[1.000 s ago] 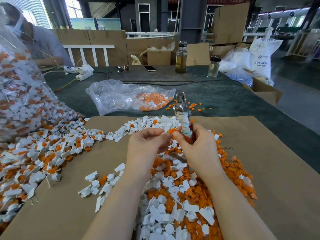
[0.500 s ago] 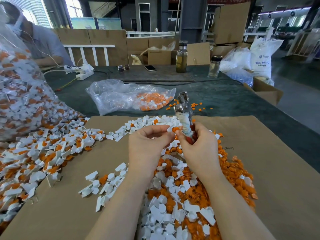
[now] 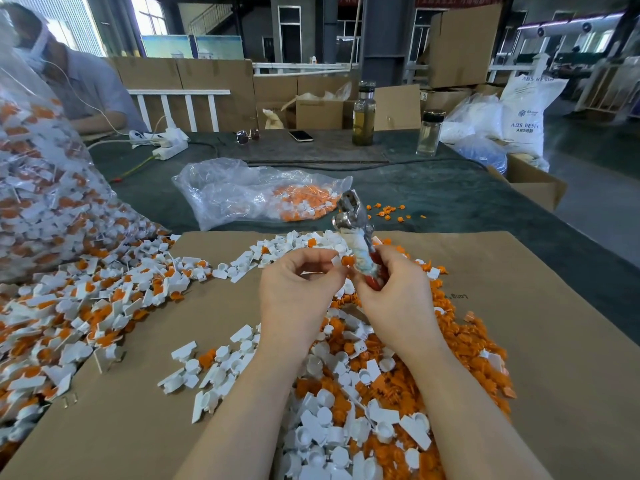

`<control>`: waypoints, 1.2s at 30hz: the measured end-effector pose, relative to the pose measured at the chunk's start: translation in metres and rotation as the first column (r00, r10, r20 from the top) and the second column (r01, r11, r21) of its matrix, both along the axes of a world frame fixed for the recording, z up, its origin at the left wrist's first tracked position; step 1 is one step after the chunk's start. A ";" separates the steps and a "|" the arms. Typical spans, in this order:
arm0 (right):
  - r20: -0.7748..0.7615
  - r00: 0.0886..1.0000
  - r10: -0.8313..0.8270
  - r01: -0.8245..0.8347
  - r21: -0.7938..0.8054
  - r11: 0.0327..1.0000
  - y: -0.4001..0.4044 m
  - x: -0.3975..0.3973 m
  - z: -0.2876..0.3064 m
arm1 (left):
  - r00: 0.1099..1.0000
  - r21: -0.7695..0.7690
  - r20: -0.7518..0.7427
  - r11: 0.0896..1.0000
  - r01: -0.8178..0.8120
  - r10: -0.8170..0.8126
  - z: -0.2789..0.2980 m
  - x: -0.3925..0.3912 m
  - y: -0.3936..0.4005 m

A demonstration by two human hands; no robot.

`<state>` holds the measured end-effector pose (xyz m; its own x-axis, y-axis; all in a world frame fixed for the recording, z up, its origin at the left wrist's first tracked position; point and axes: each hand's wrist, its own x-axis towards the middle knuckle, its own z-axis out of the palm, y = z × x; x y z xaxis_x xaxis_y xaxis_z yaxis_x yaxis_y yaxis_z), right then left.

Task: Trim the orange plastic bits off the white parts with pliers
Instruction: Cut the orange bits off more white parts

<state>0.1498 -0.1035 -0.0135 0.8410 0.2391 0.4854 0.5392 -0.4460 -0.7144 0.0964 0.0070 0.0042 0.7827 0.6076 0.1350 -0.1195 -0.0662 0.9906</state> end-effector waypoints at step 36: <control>-0.347 0.860 0.374 -0.456 -0.196 0.868 -0.019 -0.003 0.015 | 0.973 -0.133 0.206 0.982 0.135 -0.106 -0.006 -0.003 0.040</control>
<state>0.1472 -0.1229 0.0017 0.7248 0.6806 0.1068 0.5048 -0.4192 -0.7546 0.0936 0.0471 -0.0020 0.8178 0.5352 0.2117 -0.3120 0.1030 0.9445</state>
